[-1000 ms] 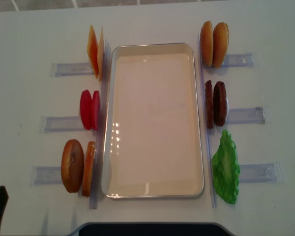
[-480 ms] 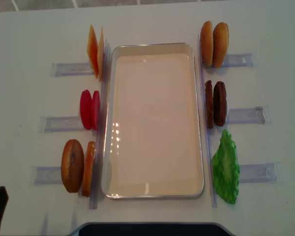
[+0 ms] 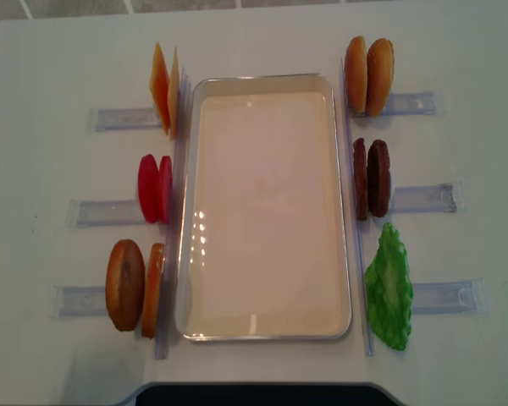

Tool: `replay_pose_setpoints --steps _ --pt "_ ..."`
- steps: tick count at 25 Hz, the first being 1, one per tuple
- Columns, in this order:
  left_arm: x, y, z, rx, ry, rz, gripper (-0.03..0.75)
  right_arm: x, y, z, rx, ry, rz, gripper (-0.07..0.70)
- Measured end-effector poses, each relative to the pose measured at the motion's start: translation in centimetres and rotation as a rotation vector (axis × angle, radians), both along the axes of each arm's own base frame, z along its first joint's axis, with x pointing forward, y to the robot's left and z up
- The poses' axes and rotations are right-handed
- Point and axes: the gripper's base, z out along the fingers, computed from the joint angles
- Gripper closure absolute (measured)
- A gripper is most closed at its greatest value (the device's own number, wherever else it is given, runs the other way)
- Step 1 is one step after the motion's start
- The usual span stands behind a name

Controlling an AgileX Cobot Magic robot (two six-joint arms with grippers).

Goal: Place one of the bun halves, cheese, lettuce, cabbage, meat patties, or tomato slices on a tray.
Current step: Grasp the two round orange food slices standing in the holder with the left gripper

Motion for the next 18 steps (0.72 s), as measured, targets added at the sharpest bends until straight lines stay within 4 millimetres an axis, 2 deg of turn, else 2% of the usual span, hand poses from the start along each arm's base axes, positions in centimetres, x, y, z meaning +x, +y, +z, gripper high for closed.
replay_pose_setpoints --steps 9,13,18 --pt "7.4 0.9 0.5 -0.040 0.261 0.025 0.125 0.0 0.0 0.0 0.000 0.000 0.000 0.076" --pt "10.0 1.1 0.5 -0.045 0.319 0.025 0.125 0.0 0.0 0.0 0.000 0.000 0.000 0.076" --pt "11.7 1.3 0.0 -0.060 0.373 0.045 0.125 0.0 0.0 0.0 0.000 0.000 0.000 0.076"
